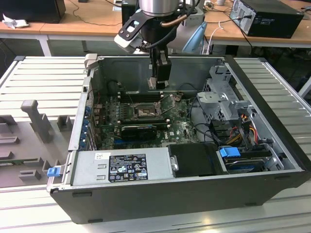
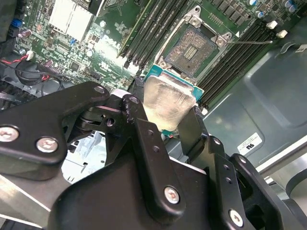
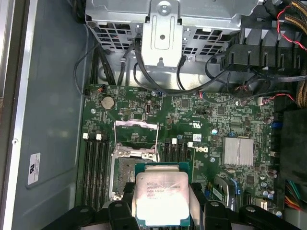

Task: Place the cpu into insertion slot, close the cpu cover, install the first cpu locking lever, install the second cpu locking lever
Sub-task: 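Place the cpu into insertion slot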

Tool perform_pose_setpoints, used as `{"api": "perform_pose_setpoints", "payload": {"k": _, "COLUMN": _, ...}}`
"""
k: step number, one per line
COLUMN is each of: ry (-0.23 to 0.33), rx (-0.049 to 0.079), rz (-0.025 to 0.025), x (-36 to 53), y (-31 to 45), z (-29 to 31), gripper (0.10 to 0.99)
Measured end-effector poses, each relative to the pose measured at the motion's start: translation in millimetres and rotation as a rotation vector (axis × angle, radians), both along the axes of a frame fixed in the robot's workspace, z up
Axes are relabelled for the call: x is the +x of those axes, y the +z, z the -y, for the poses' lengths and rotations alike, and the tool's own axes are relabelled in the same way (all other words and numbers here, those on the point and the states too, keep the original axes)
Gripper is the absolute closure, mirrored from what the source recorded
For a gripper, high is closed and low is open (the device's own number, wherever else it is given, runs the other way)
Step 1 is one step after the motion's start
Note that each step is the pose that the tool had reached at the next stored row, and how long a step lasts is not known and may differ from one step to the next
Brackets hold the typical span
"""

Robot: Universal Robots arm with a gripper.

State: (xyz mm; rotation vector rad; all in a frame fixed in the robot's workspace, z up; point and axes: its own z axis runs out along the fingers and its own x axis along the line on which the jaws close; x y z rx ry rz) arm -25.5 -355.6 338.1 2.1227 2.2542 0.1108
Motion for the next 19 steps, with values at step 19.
{"api": "perform_pose_setpoints", "payload": {"k": 19, "ry": -0.066, "rx": 0.0, "rz": -0.0027, "x": -0.5, "y": -35.0, "z": 0.0, "gripper": 0.561}}
